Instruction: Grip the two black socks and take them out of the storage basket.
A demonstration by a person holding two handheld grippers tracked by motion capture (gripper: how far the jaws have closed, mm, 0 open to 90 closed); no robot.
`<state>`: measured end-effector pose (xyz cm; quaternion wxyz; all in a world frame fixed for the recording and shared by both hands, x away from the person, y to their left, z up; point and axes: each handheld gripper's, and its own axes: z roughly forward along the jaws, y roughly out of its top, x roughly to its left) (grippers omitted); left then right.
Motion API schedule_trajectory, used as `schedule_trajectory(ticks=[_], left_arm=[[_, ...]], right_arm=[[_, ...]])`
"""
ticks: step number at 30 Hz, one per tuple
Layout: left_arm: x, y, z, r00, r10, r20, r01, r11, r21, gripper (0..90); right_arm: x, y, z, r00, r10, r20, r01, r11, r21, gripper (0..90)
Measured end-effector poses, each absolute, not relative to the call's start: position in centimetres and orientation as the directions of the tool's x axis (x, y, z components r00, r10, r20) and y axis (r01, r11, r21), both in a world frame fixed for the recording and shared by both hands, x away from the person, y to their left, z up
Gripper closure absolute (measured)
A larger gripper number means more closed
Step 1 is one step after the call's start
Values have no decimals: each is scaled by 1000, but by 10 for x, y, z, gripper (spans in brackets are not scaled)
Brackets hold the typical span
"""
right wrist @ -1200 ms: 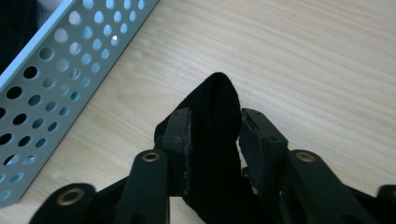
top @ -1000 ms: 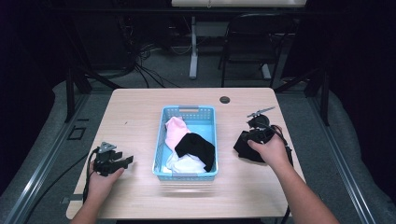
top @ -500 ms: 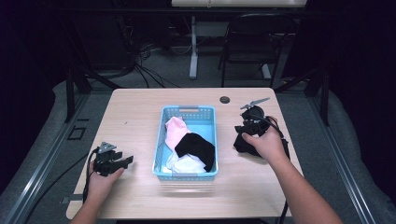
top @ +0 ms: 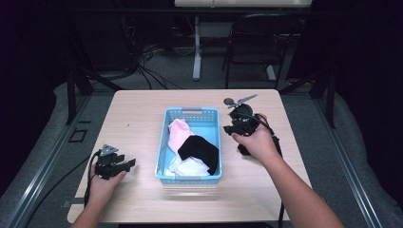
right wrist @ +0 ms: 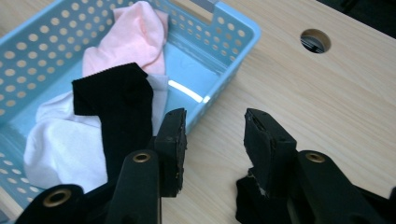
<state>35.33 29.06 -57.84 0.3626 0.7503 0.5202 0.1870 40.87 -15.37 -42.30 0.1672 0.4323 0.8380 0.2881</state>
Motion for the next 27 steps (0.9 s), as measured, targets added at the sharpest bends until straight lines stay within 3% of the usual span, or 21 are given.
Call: schedule_trajectory(ticks=[9, 27], left_arm=[[353, 291, -579, 388, 916, -99, 645, -194, 739, 442], [354, 291, -578, 393, 914, -99, 644, -196, 740, 442]], right_arm=[[409, -116, -441, -640, 769, -15, 604, 514, 609, 563], [431, -66, -476, -674, 739, -4, 612, 561, 557, 506]])
